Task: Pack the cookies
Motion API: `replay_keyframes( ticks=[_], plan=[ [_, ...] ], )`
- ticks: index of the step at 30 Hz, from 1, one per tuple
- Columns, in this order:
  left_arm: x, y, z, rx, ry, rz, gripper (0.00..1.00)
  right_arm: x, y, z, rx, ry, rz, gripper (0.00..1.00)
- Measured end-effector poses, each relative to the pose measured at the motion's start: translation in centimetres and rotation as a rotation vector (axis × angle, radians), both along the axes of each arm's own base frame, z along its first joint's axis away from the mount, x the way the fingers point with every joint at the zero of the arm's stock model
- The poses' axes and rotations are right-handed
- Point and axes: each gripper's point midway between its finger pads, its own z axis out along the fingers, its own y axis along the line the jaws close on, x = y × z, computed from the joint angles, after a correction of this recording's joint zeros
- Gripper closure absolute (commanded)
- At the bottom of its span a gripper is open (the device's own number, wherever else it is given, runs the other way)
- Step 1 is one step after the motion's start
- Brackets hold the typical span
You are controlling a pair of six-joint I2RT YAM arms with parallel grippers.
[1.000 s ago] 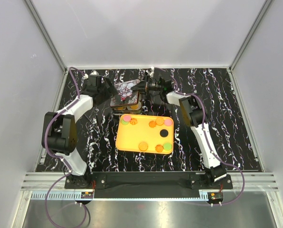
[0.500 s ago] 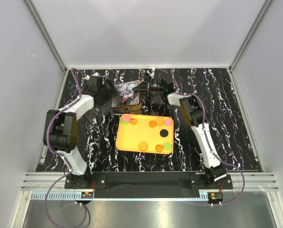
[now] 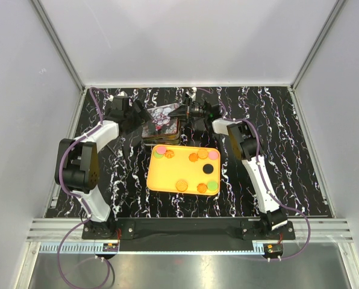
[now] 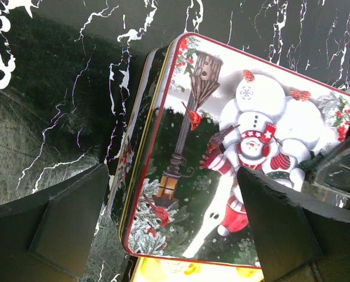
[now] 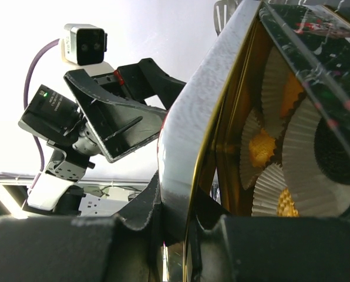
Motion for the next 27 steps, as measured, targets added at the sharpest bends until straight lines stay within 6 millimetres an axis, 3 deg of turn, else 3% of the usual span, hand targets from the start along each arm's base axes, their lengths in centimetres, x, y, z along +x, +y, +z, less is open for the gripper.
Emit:
replay_keyframes(
  ticks=[6, 9, 16, 27],
  plan=[
    [0.0, 0.0, 0.0, -0.003, 0.002, -0.002, 0.02, 0.0, 0.0, -0.4, -0.01, -0.002, -0.002, 0.97],
    [0.0, 0.0, -0.3, -0.002, 0.008, -0.002, 0.02, 0.0, 0.0, -0.4, -0.01, -0.005, -0.002, 0.91],
    [-0.2, 0.0, -2.2, 0.006, 0.054, -0.002, 0.03, 0.0, -0.3, -0.9, -0.013, 0.003, -0.007, 0.83],
    [-0.4, 0.0, -3.1, 0.009, 0.076, -0.003, 0.03, 0.2, -2.5, -2.8, -0.013, 0.057, -0.046, 0.75]
  ],
)
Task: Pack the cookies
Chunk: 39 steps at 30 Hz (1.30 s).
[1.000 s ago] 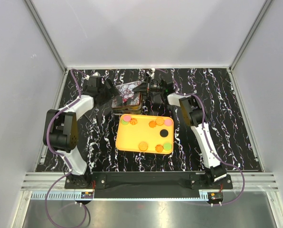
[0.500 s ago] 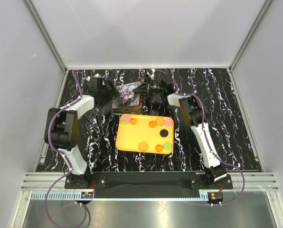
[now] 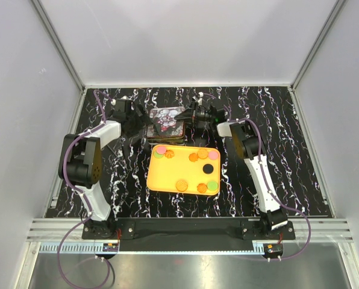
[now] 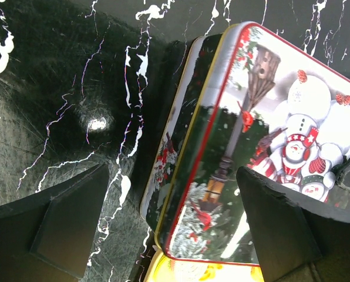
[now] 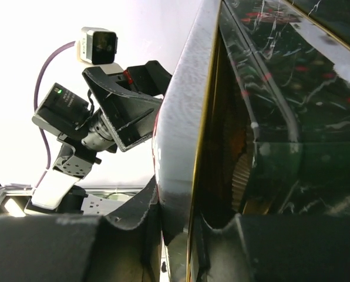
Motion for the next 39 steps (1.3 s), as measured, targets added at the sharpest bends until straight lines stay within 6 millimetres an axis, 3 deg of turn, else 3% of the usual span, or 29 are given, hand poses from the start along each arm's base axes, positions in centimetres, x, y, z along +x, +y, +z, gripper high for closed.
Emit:
replay_keyframes(
  ticks=[5, 14, 20, 27, 34, 39],
  plan=[
    [-0.1, -0.2, 0.0, 0.0, 0.002, -0.004, 0.03, 0.1, -0.9, 0.0, 0.014, 0.014, -0.014, 0.65],
    [-0.3, -0.4, 0.1, 0.002, 0.014, -0.009, 0.03, 0.3, -2.6, -0.1, 0.02, 0.027, -0.043, 0.56],
    [-0.4, -0.6, 0.0, 0.003, 0.018, -0.014, 0.03, 0.0, -3.6, -0.2, 0.014, 0.042, -0.059, 0.55],
    [-0.2, -1.0, 0.5, 0.002, 0.014, -0.023, 0.03, -0.1, -5.4, -0.3, 0.002, 0.044, -0.091, 0.43],
    [0.7, -2.4, 1.5, 0.0, -0.01, -0.049, 0.03, -0.4, -6.6, -2.5, -0.115, 0.043, -0.129, 0.26],
    [1.2, -3.0, 1.9, 0.008, -0.007, -0.067, 0.03, -0.3, -6.8, -1.9, -0.195, -0.003, -0.146, 0.2]
  ],
)
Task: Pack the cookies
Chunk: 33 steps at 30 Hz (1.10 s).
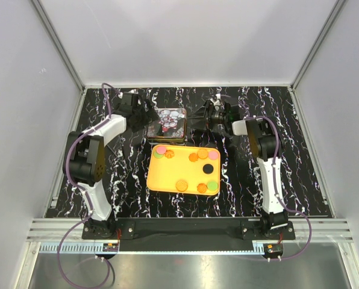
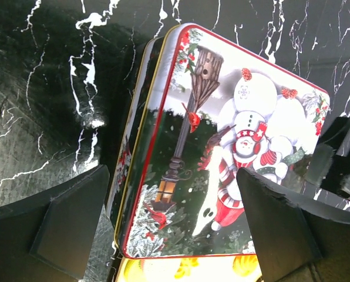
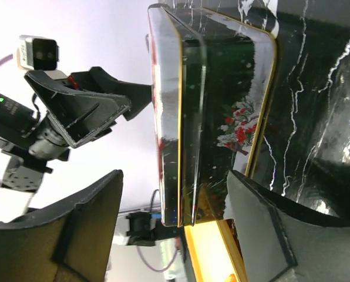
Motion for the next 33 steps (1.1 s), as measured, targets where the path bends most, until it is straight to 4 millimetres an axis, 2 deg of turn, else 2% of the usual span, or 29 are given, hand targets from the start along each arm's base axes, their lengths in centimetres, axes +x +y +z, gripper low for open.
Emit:
replay_keyframes(
  ticks=[4, 11, 17, 24, 33],
  plan=[
    [0.0, -0.2, -0.1, 0.01, 0.008, -0.013, 0.03, 0.0, -0.1, 0.4, -0.059, -0.043, -0.009, 0.19],
    [0.1, -0.6, 0.0, 0.019, 0.019, -0.029, 0.03, -0.3, 1.0, -1.4, -0.192, -0.048, 0.009, 0.19],
    [0.0, -1.0, 0.3, 0.023, 0.021, -0.043, 0.03, -1.1, 2.2, -2.1, -0.244, -0.049, 0.04, 0.2],
    [0.3, -1.9, 1.4, 0.024, 0.002, -0.065, 0.03, -0.9, 2.5, -1.7, -0.26, -0.066, 0.044, 0.3],
    [0.2, -3.0, 2.0, 0.021, -0.006, -0.097, 0.04, -0.9, 2.5, -1.4, -0.264, -0.071, 0.04, 0.3]
  ],
)
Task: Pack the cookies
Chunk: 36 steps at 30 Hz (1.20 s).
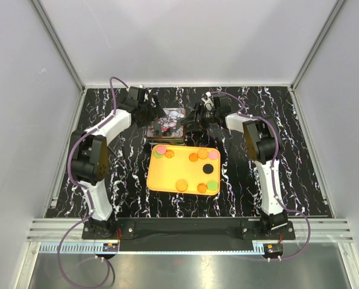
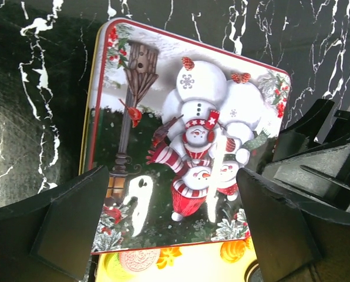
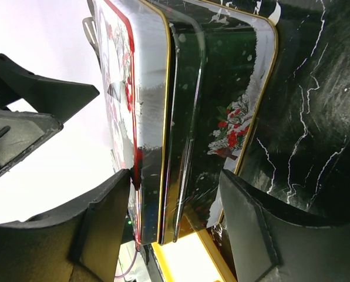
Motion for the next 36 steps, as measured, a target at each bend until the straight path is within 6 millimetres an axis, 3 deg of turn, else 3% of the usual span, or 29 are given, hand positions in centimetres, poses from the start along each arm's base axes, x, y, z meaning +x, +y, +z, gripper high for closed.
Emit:
replay_keyframes(
  ticks=[4, 14, 25, 36],
  plan=[
    [-0.1, -0.3, 0.2, 0.002, 0.002, -0.011, 0.04, 0.1, -0.1, 0.0, -0.009, -0.003, -0.008, 0.24],
    [0.0, 0.3, 0.3, 0.016, -0.001, 0.001, 0.02, 0.1, -0.3, 0.3, -0.026, -0.013, -0.026, 0.23],
    [1.6, 6.6, 2.8, 0.0, -0.038, 0.153, 0.03, 0.5, -0.4, 2.1, -0.031, -0.053, -0.038, 0.23],
    [2.3, 4.4, -0.2, -0.05, 0.036, 0.082, 0.04, 1.4, -0.7, 2.2, -0.08, -0.059, -0.071, 0.24]
  ],
)
